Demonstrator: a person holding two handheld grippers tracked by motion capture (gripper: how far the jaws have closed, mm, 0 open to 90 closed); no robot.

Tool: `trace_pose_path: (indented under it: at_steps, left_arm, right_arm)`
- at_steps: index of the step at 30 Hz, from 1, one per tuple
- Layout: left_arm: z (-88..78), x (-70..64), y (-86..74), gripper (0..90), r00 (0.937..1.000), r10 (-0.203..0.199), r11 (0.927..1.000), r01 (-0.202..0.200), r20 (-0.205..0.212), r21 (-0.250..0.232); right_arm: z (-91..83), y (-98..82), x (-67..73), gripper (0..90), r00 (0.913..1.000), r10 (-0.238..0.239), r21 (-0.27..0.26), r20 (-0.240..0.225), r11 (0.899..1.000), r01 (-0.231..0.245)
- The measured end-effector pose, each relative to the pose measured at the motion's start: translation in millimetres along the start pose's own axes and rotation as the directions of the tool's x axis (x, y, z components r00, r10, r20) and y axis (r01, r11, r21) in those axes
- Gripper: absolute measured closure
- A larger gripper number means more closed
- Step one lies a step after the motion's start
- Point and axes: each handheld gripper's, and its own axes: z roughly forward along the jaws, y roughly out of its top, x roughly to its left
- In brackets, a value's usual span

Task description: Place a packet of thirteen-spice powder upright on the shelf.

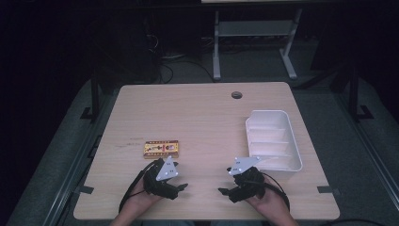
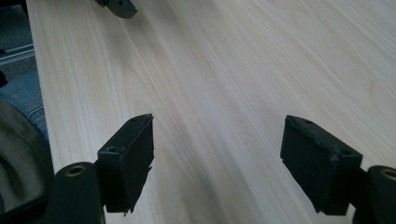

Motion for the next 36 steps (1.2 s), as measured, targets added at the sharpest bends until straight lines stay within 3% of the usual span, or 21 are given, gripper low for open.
trace_pose_path:
  at_steps: [10,17,20,25,29,30,31,33,36]
  left_arm:
    - [-2.8,6.2,-2.3,20.6,0.9996,0.022,0.9997,-0.022,0.017,0.012]
    - [-19.5,25.4,-2.3,20.2,0.9995,0.025,0.9996,-0.025,0.021,0.01]
    - [-27.0,35.1,1.0,20.1,0.9994,0.025,0.9997,-0.025,0.025,0.004]
    - [-29.2,54.2,-3.8,18.7,0.9985,0.052,0.9965,-0.053,0.017,0.064]
    - [-27.6,74.5,-10.6,18.2,0.9992,0.039,0.9957,-0.038,-0.004,0.085]
    - [-27.6,74.5,-10.6,17.9,0.9992,0.039,0.9957,-0.038,-0.004,0.085]
    - [-25.5,86.8,-12.5,17.7,0.9997,0.025,0.9947,-0.025,0.002,0.1]
    - [-23.2,98.0,-12.5,17.2,0.9998,0.019,0.9935,-0.02,0.004,0.112]
    - [-19.5,113.1,-10.4,15.4,0.9982,-0.006,0.9951,0.0,0.06,0.098]
  right_arm:
    - [-0.5,-0.3,2.8,25.0,1.0,-0.009,0.002,-0.003,1.0,0.009]
    - [-2.1,-0.9,1.0,25.0,1.0,0.002,-0.005,0.002,1.0,-0.002]
    - [-2.5,-0.9,1.1,25.0,1.0,0.004,-0.006,0.001,1.0,-0.004]
    - [-1.3,-0.3,1.9,25.0,1.0,-0.006,0.003,0.0,1.0,0.006]
    - [0.4,-0.3,2.6,25.0,0.9999,-0.014,0.01,-0.004,1.0,0.014]
    - [0.9,-0.1,3.1,25.0,0.9999,-0.014,0.013,-0.004,1.0,0.014]
    - [1.4,0.0,3.4,25.0,0.9998,-0.017,0.014,-0.004,1.0,0.017]
    - [2.2,0.4,3.5,25.0,0.9998,-0.019,0.016,-0.006,1.0,0.019]
    - [2.6,0.6,3.4,25.0,0.9998,-0.017,0.021,-0.006,1.0,0.017]
